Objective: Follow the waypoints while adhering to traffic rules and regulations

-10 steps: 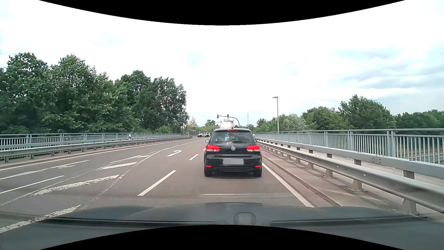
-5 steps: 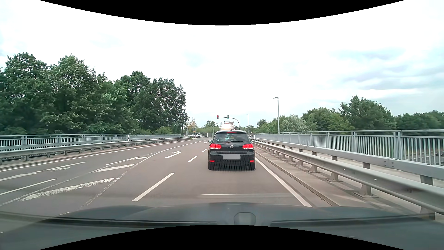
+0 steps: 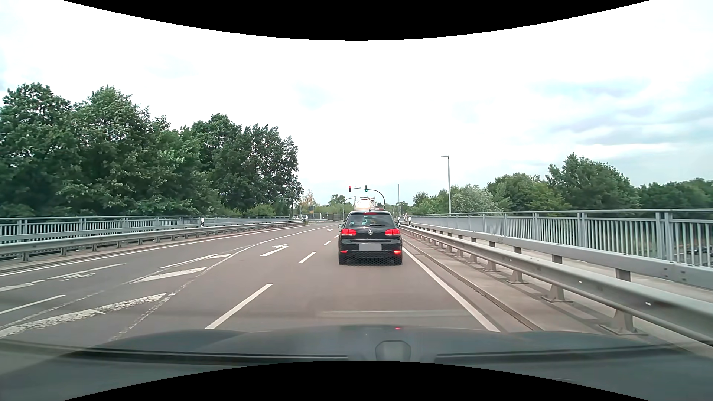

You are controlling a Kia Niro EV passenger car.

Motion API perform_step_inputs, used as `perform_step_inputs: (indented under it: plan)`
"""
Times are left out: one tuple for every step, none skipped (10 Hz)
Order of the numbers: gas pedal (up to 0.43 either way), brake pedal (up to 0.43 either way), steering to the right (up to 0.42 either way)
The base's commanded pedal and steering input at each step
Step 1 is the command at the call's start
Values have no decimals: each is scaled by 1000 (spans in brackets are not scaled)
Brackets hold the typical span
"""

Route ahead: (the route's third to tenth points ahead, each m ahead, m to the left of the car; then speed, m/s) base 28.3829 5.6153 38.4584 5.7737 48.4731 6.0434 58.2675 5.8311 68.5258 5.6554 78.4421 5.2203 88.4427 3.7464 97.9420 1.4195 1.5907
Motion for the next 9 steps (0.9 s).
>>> perform_step_inputs:
  plan:
    - [189,0,-5]
    - [189,0,-5]
    - [189,0,-5]
    - [189,0,-5]
    - [189,0,-3]
    - [189,0,-1]
    - [189,0,0]
    - [197,0,0]
    - [197,0,0]
